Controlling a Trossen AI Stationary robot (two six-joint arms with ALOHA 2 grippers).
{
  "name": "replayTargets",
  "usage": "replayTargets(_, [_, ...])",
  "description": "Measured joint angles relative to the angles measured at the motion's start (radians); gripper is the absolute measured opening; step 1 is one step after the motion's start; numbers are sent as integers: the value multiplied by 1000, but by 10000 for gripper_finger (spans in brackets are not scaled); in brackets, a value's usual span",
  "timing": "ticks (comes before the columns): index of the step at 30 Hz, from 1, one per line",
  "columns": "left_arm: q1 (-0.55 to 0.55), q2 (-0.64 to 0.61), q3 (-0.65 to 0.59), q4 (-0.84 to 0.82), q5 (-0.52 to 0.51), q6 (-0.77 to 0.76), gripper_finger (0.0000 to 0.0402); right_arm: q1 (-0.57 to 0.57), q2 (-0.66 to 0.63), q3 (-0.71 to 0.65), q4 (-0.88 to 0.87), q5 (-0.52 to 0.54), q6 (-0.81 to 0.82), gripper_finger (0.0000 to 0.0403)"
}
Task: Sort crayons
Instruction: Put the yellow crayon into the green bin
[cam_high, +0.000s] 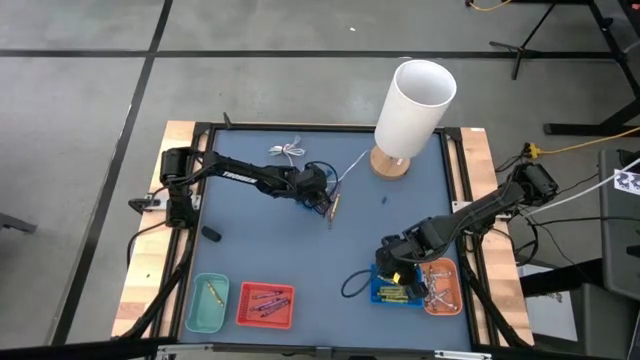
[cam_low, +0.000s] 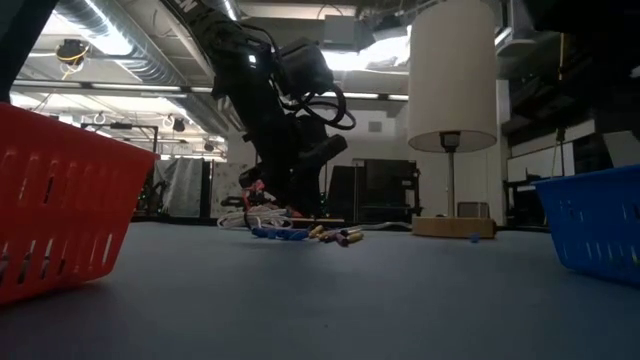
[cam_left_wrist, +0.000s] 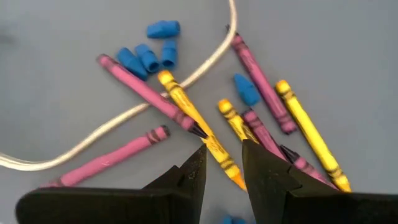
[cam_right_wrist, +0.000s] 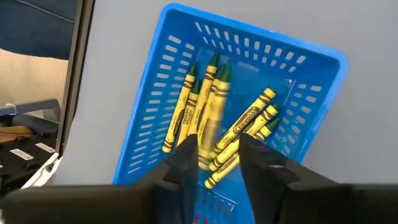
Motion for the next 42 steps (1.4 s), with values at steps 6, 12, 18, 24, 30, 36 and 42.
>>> replayTargets(6, [1, 0, 0, 0, -48, -28, 87, 0, 0, 0, 0, 2, 0, 138])
replayTargets(12, [-1, 15, 2, 50, -49, -58, 87, 0, 0, 0, 1, 2, -7, 140])
replayTargets(18, [-6, 79, 2, 73, -52, -76, 87, -1, -1, -1, 3, 2, -26, 140])
replayTargets(24, [-6, 99, 2, 83, -63, -79, 87, -1, -1, -1, 3, 2, -26, 140])
replayTargets(30, [-6, 99, 2, 75, -73, -67, 77, -1, -1, -1, 3, 2, -28, 140])
replayTargets(36, [-6, 99, 2, 74, -72, -53, 26, -1, -1, -1, 4, 2, -30, 140])
replayTargets(42, [-6, 96, 2, 70, -67, -45, 8, -1, -1, 0, 4, 2, -59, 140])
